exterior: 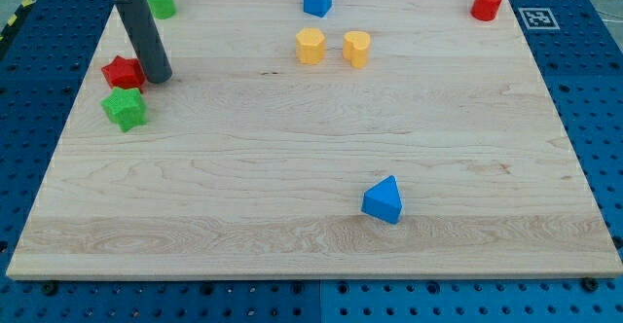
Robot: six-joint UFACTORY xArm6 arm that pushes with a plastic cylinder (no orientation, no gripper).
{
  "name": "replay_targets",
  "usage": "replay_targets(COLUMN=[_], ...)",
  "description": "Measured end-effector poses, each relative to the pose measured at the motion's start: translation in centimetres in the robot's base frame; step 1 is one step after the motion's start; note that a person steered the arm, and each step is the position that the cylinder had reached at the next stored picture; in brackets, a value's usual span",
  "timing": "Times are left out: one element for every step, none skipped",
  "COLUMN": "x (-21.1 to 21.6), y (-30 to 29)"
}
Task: Move your arm towards the left of the yellow hexagon
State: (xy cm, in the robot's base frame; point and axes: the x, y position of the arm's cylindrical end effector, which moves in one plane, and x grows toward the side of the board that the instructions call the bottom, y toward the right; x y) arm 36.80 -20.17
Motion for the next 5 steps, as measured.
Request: replay_targets(x=[0.0, 0.0, 0.0, 0.0, 0.0], y=[1.4, 2.2, 3.6, 4.3, 4.4])
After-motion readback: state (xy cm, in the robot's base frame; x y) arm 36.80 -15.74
